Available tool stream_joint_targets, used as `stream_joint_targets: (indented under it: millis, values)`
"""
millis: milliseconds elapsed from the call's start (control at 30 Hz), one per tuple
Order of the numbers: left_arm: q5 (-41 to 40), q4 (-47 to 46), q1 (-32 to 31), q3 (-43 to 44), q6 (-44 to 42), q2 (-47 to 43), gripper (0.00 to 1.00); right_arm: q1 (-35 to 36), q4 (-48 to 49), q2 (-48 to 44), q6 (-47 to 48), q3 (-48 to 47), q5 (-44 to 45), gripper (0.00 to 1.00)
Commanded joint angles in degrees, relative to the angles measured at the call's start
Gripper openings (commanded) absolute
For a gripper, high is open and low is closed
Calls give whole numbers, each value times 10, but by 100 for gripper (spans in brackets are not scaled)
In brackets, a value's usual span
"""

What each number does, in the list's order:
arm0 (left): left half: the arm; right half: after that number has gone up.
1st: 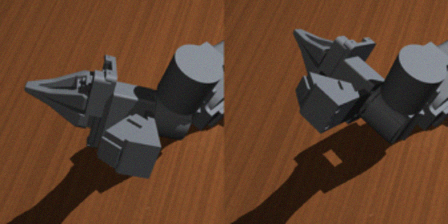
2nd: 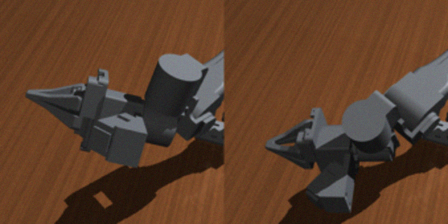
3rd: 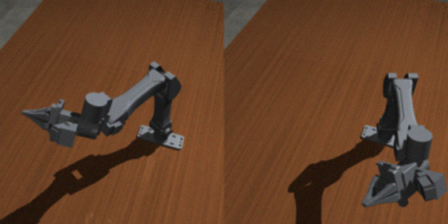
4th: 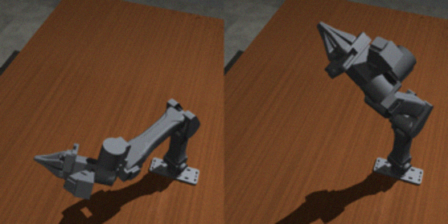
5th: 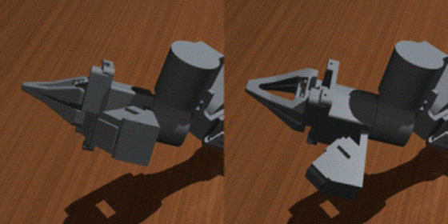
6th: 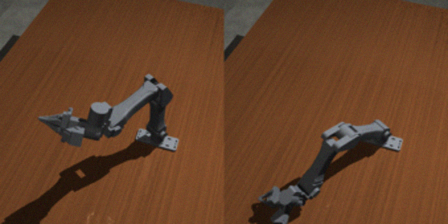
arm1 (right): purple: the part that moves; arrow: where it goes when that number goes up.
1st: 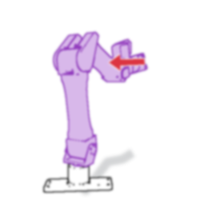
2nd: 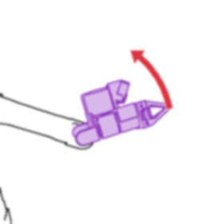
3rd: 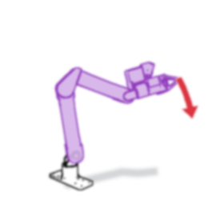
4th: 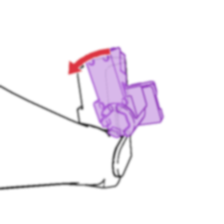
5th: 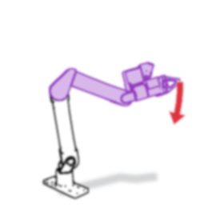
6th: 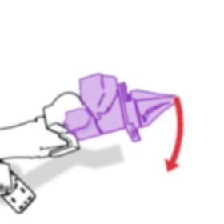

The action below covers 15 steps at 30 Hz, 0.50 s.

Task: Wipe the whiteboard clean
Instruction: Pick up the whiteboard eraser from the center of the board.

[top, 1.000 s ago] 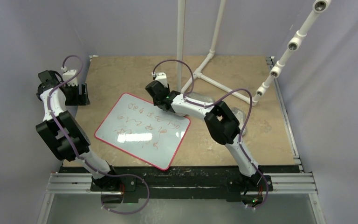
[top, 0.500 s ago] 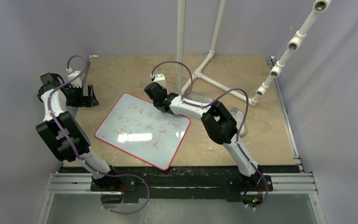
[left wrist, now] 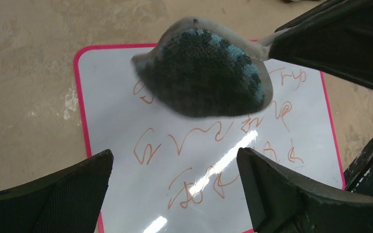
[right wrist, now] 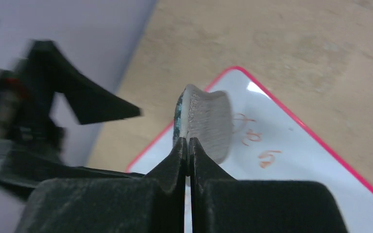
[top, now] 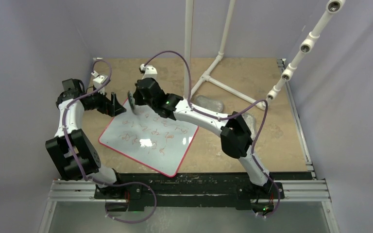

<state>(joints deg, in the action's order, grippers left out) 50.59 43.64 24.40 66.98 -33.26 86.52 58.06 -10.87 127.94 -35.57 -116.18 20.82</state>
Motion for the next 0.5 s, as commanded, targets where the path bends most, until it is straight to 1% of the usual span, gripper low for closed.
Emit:
stream_joint_targets:
  millis: [0,100,233,367,467]
  values:
    - [100,-45,0,-20,-19,-22,99,-8,65,-44,-77,-30,-80,0]
    - [148,-15,0,-27,-49,-25,99,-8,78,-45,-110,-39,-117,0]
    - [175,54,1,-26,-134,-25,99,-8,100,-49,-151,-38,-156,0]
    - [186,123,1,-26,-224,-26,99,-2,105,-58,-167,-28,-158,0]
    - [191,133,4,-32,-255,-39,99,2,112,-67,-187,-12,-143,0]
